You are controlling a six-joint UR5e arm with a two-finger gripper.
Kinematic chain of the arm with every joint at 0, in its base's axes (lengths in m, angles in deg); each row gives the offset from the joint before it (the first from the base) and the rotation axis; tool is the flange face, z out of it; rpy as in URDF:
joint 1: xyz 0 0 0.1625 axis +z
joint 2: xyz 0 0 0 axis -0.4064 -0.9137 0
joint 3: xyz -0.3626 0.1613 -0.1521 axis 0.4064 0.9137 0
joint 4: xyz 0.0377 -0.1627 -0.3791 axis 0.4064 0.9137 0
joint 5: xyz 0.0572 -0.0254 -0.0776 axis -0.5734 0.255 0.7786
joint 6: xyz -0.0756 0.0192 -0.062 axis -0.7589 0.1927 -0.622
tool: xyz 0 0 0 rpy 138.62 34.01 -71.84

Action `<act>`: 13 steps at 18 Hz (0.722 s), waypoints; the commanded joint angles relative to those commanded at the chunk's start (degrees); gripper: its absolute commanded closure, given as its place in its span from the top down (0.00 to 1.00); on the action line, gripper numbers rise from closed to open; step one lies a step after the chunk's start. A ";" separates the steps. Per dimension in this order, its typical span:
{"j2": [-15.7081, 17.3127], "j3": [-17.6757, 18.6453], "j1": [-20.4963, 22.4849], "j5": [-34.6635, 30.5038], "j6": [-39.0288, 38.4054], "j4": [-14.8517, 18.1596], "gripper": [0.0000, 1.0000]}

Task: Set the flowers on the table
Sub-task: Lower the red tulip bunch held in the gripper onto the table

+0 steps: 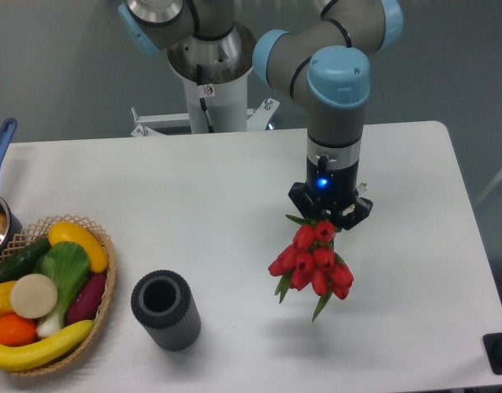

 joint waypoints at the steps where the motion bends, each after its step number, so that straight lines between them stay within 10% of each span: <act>1: -0.09 0.09 -0.09 0.00 0.09 0.00 0.04; 13: -0.53 0.18 -0.70 0.00 0.00 0.17 0.07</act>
